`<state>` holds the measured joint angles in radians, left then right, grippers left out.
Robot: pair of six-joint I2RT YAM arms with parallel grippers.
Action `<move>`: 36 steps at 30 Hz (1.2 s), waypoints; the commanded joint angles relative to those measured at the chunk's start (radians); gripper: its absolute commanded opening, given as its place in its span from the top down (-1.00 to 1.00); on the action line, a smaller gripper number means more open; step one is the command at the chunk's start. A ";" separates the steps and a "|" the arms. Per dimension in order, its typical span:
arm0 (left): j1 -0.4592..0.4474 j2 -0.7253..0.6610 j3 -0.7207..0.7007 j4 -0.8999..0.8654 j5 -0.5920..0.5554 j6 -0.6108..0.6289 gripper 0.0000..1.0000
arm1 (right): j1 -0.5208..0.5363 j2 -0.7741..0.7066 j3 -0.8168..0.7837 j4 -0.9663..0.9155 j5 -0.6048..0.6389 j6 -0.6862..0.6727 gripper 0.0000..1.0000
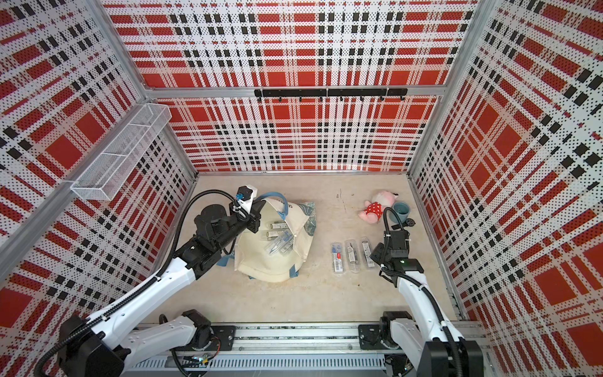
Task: Take out the compass set from the canvas bag
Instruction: Place the compass set at the center of the board, then adjust the compass set at the center of the board.
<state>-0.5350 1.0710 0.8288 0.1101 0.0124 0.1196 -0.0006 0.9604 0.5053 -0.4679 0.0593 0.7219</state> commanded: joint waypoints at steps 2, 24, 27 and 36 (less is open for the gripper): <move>0.010 -0.034 0.010 0.102 0.017 -0.010 1.00 | -0.033 0.009 -0.037 0.065 -0.014 -0.002 0.30; 0.015 -0.027 0.010 0.099 0.021 -0.011 1.00 | -0.123 0.119 0.014 0.171 -0.076 -0.094 -0.27; 0.015 -0.031 0.007 0.099 0.017 -0.010 1.00 | -0.152 0.176 0.036 0.208 -0.063 -0.124 -0.44; 0.014 -0.027 0.006 0.097 0.026 -0.007 1.00 | -0.180 0.326 0.076 0.276 -0.107 -0.205 -0.65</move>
<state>-0.5285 1.0710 0.8249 0.1104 0.0212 0.1169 -0.1726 1.2610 0.5610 -0.2272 -0.0299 0.5606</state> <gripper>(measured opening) 0.045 0.827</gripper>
